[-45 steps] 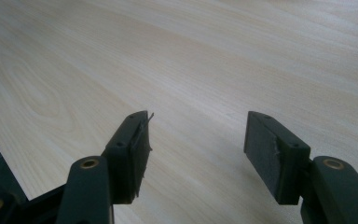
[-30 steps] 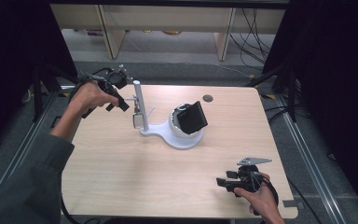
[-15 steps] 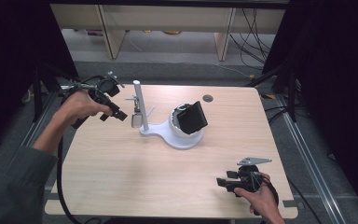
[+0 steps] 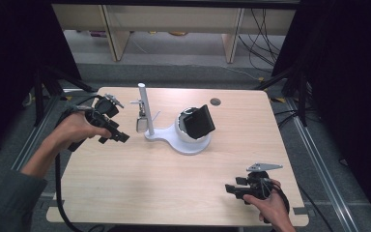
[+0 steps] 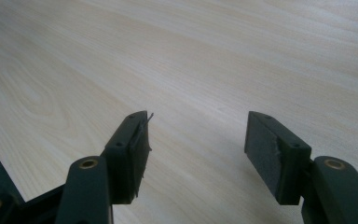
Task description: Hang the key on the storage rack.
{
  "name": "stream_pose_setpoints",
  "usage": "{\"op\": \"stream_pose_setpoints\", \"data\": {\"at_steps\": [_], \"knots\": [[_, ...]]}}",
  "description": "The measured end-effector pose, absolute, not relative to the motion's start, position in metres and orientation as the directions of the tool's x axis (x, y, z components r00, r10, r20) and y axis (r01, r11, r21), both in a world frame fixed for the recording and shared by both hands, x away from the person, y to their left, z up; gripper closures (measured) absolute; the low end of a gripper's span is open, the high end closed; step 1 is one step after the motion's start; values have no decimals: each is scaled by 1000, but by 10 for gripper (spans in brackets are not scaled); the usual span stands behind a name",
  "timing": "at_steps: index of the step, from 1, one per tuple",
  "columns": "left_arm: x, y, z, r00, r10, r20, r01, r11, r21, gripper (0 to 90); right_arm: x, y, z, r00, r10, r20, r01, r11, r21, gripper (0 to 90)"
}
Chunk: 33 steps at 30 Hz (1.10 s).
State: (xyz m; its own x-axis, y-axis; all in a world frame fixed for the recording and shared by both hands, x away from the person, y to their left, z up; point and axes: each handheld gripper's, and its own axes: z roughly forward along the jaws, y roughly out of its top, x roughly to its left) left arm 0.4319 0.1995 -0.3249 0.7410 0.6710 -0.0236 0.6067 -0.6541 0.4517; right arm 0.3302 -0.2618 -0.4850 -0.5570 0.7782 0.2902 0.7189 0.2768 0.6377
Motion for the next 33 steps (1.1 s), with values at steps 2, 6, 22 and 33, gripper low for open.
{"op": "stream_pose_setpoints", "data": {"at_steps": [2,6,22,33], "knots": [[426,199,-329,749,663,-23,599,-661,451,360,330,-262,-485,-558,777,291,718,277,638,407],[416,197,-338,761,648,-30,587,-669,456,354,330,-260,-485,-556,779,290,720,277,637,407],[374,202,-385,791,606,-79,554,-656,513,307,328,-258,-484,-560,775,293,716,276,641,401],[331,181,-432,809,588,0,484,-665,568,269,324,-257,-485,-568,773,283,707,281,649,332]]}}
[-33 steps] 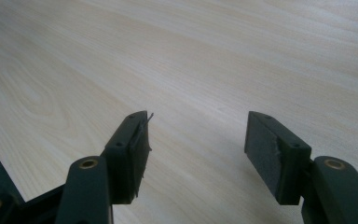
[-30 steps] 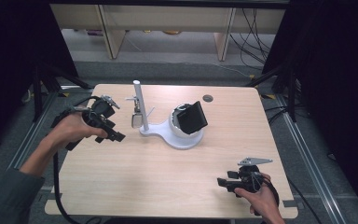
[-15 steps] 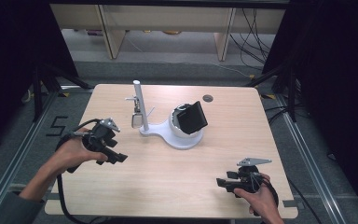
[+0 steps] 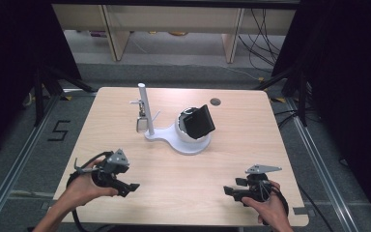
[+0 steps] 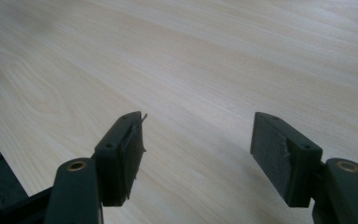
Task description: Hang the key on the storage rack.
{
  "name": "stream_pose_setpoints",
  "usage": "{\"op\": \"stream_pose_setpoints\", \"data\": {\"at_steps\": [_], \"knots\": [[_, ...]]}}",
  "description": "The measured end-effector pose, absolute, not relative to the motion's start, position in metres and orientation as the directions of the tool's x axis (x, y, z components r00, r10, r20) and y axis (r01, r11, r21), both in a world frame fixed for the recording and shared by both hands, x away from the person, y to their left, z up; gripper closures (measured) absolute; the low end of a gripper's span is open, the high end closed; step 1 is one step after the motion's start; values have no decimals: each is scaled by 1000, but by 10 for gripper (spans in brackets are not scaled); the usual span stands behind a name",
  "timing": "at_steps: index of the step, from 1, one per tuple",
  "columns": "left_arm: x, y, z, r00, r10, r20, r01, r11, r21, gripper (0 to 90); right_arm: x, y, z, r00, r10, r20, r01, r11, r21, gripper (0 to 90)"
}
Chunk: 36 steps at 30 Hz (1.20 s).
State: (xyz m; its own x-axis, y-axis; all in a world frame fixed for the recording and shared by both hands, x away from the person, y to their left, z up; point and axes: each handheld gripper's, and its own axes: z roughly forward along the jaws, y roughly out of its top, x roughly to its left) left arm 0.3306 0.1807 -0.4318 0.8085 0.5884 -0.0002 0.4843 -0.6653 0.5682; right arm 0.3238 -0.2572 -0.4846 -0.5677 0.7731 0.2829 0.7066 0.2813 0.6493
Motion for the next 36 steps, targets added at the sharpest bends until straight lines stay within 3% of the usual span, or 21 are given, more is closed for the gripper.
{"op": "stream_pose_setpoints", "data": {"at_steps": [12,23,36], "knots": [[308,172,-475,816,579,-10,464,-644,608,222,320,-257,-488,-557,783,277,709,274,650,212],[296,185,-500,760,650,6,498,-587,638,213,317,-253,-492,-587,764,267,693,303,654,199],[296,190,-504,759,651,-11,509,-583,633,212,319,-251,-496,-587,767,257,696,316,645,191]]}}
